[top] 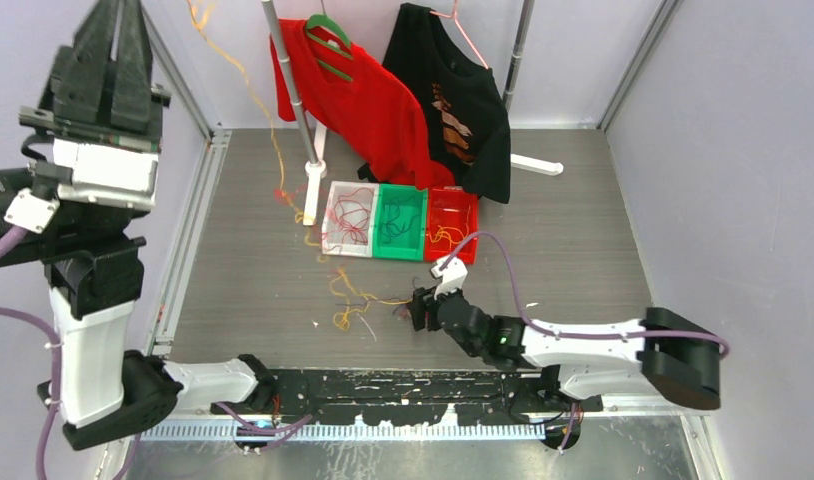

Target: Untangle the cables

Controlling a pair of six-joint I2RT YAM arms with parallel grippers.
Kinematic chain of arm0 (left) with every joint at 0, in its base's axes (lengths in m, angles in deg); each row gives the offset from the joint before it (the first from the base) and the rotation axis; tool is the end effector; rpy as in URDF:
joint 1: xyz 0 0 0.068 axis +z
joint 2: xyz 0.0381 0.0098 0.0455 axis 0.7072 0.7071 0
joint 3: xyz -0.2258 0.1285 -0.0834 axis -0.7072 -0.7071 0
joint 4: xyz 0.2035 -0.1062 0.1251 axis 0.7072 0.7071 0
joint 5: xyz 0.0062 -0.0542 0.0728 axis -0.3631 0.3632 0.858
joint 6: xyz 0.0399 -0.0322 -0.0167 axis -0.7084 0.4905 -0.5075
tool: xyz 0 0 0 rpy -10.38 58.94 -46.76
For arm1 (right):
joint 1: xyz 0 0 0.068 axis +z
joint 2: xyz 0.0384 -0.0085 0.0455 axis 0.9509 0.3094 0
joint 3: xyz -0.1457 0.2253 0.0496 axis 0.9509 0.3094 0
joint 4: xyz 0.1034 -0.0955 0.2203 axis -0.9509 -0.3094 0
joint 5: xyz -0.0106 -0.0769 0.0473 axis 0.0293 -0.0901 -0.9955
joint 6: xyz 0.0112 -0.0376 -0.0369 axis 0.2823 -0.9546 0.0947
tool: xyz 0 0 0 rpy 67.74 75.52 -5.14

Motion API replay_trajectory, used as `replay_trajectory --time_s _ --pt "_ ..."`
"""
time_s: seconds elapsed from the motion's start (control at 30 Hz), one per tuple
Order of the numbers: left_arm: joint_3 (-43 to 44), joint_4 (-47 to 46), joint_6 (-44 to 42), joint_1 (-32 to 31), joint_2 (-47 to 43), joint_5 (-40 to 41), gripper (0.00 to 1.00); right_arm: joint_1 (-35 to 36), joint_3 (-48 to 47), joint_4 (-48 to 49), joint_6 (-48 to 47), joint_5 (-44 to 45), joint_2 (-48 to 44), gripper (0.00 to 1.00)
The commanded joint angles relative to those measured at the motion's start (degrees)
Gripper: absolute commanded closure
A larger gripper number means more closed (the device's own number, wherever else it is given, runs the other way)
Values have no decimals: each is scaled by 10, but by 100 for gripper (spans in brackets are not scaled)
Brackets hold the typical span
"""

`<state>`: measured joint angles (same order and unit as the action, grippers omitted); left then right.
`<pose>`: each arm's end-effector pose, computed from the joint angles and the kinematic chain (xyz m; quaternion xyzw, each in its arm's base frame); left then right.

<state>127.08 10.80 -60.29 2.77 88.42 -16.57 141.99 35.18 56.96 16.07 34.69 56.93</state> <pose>0.0554 -0.0569 0.6896 0.2490 0.1196 0.1253 0.9529 0.0967 0.2041 0.1762 -0.1391 0.8250 0.1900 0.5138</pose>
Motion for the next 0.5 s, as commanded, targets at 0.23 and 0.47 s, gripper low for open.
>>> replay_trajectory --time_s 0.23,0.47 --pt "-66 72 114 2 -44 -32 100 -20 -171 11 -204 -234 -86 18" --pt "-63 81 117 2 -45 -32 100 -36 -235 68 -209 -349 -16 18"
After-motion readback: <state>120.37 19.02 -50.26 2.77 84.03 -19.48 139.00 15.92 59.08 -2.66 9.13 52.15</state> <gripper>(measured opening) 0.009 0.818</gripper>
